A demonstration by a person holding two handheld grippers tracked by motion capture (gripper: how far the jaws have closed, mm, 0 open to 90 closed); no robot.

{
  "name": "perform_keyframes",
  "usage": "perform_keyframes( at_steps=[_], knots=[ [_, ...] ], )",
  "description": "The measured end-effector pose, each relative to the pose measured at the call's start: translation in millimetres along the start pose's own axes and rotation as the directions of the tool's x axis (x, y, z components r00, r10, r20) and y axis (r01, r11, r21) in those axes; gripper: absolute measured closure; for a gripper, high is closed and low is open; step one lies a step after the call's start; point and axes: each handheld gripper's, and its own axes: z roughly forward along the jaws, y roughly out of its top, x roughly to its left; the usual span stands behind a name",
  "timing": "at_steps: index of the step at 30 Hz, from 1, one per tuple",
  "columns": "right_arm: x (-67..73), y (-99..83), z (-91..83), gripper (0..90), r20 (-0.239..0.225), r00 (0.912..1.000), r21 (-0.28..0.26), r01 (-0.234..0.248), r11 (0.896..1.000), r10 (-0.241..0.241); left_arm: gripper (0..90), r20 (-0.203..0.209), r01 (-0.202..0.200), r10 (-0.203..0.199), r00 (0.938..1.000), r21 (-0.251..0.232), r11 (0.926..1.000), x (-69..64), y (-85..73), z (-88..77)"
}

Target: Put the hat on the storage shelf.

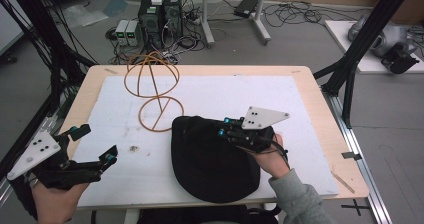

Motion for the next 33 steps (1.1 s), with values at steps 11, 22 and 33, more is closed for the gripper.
perform_keyframes(
  at_steps=[11,22,33],
  knots=[
    [-5.4,28.5,-10.4,84.7,-0.035,0.9992,-0.010,0.020,1.000,-0.021,1.7,0.000,0.001,-0.001,1.0000,-0.005,1.0000,-2.8,3.7,-1.2],
    [-12.8,61.7,-26.5,84.7,-0.093,0.9949,-0.031,0.037,0.999,-0.040,1.7,0.002,0.007,-0.007,1.0000,-0.011,0.9999,-1.4,3.3,-2.2],
    [-20.0,93.1,-37.5,84.7,-0.131,0.9895,-0.035,0.058,0.998,-0.062,1.7,0.001,0.017,-0.017,0.9999,-0.013,0.9998,2.3,2.0,-4.0]
  ],
)
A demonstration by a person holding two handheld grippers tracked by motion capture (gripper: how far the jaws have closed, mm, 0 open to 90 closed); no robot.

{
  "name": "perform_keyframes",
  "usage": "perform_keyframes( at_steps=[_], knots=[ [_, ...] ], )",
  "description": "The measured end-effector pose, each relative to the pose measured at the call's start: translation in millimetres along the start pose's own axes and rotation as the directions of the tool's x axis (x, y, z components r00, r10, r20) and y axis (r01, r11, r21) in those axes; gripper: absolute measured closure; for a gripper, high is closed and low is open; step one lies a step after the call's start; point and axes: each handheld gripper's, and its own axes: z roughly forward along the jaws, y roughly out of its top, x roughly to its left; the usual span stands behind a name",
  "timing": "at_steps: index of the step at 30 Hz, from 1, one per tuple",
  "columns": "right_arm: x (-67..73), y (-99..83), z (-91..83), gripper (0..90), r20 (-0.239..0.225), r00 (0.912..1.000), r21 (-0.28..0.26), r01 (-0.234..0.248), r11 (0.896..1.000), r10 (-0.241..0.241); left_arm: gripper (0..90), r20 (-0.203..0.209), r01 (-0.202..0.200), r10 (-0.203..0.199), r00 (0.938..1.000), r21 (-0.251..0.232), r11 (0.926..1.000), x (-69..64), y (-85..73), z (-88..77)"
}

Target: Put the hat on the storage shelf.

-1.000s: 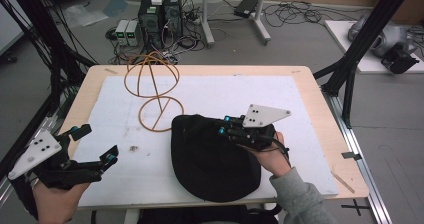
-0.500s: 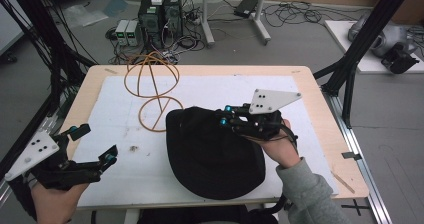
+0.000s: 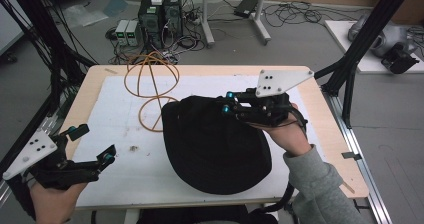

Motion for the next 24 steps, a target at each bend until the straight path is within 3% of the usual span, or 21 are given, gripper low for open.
perform_keyframes(
  at_steps=[14,24],
  knots=[
    [-10.5,24.7,-4.1,84.7,-0.034,0.9994,-0.049,0.002,0.999,-0.004,1.7,-0.007,-0.017,0.017,0.9998,-0.021,0.9996,-1.6,9.3,-12.8],
    [-13.6,47.2,-4.7,84.7,-0.029,0.9988,-0.037,0.038,0.999,-0.039,1.7,-0.002,-0.013,0.012,0.9999,-0.012,0.9999,-2.1,7.3,-10.9]
  ],
)
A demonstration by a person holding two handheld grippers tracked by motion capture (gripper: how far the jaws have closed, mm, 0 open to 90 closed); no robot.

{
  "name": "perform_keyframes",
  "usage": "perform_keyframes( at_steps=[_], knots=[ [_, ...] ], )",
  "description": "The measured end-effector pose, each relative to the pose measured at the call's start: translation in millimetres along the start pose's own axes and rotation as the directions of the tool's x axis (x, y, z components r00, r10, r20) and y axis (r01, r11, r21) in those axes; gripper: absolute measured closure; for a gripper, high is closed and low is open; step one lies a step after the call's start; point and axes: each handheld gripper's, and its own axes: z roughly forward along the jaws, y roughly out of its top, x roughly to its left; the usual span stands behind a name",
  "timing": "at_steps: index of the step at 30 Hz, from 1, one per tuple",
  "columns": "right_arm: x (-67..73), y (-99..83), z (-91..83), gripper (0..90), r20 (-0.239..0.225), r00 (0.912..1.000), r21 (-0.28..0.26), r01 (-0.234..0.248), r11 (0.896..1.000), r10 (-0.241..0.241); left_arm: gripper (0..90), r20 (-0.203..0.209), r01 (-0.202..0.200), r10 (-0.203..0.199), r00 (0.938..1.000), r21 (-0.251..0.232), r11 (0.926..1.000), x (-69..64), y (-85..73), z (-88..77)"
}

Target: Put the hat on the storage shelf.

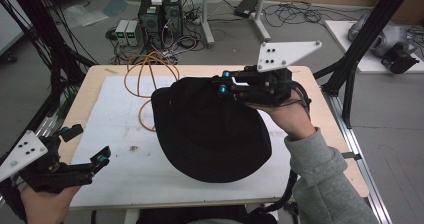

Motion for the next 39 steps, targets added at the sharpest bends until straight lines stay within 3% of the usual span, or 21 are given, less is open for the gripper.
perform_keyframes(
  at_steps=[7,14,19,22,28,39],
  knots=[
    [-4.9,17.0,8.9,84.7,-0.005,0.9998,0.014,0.021,1.000,-0.021,1.7,-0.002,0.007,-0.007,1.0000,0.001,1.0000,0.8,-1.9,-3.2],
    [-19.0,24.7,15.9,84.7,-0.011,0.9999,0.002,0.011,1.000,-0.011,1.7,-0.007,0.005,-0.005,1.0000,0.003,1.0000,0.0,-2.5,-5.8],
    [-27.7,37.8,19.8,84.7,-0.009,0.9998,-0.011,0.017,1.000,-0.017,1.7,0.001,0.007,-0.007,1.0000,0.004,1.0000,-4.9,-0.5,-5.6],
    [-32.9,46.1,25.5,84.6,-0.011,0.9997,-0.013,0.020,1.000,-0.020,1.7,0.006,-0.024,0.024,0.9997,0.022,0.9995,-15.0,3.8,-2.0],
    [-47.1,62.7,44.9,84.7,-0.007,0.9996,-0.015,0.028,1.000,-0.028,1.7,0.037,-0.034,0.033,0.9988,0.029,0.9990,-26.6,6.7,2.4],
    [-72.2,90.6,88.7,84.6,0.000,0.9985,0.002,0.056,0.998,-0.056,1.7,0.048,-0.013,0.011,0.9988,0.030,0.9995,-25.9,4.3,-0.7]
  ],
)
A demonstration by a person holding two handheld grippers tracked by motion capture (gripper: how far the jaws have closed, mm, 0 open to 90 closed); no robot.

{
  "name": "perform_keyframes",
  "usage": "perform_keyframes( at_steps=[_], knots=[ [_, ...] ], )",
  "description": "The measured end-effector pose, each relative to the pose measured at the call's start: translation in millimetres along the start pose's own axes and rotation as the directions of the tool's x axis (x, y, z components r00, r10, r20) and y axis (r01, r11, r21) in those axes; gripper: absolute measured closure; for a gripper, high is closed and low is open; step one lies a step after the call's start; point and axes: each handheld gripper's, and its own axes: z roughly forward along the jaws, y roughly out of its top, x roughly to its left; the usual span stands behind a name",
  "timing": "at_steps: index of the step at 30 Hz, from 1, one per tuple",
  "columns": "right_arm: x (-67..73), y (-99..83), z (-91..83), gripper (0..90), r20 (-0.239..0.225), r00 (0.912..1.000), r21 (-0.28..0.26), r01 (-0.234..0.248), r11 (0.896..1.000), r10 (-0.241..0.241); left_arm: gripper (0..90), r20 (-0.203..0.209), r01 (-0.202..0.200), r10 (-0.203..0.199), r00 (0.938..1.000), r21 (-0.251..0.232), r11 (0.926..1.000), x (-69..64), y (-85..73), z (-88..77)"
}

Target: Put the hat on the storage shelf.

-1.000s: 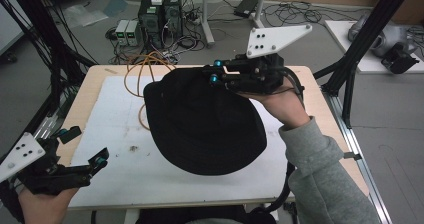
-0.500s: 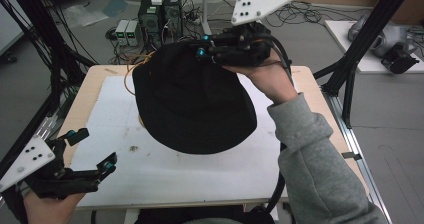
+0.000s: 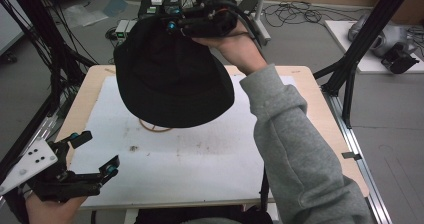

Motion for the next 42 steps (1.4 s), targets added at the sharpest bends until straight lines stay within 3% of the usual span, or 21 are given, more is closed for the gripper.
perform_keyframes(
  at_steps=[9,13,20,24,42],
  knots=[
    [-17.8,12.6,29.6,84.6,-0.015,0.9998,-0.014,0.009,1.000,-0.009,1.7,0.025,-0.011,0.011,0.9996,0.006,0.9999,-8.2,0.8,2.0],
    [-21.9,18.2,44.9,84.6,-0.014,0.9994,-0.016,0.031,0.999,-0.031,1.7,0.020,-0.001,0.001,0.9998,0.011,0.9999,-5.9,-1.4,0.9],
    [-35.9,21.7,70.0,84.6,-0.022,0.9997,-0.016,0.011,1.000,-0.012,1.7,0.001,0.004,-0.004,1.0000,0.007,1.0000,-2.0,-2.5,-4.4],
    [-44.1,22.6,80.4,84.6,-0.005,1.0000,-0.004,0.001,1.000,-0.001,1.7,-0.009,0.006,-0.006,0.9999,0.008,1.0000,-0.4,-3.1,-7.4],
    [-65.1,-2.0,120.8,84.4,0.056,0.9969,0.053,-0.059,0.997,0.056,1.7,-0.015,0.016,-0.015,0.9998,0.026,0.9995,1.8,-9.2,-6.2]
  ],
)
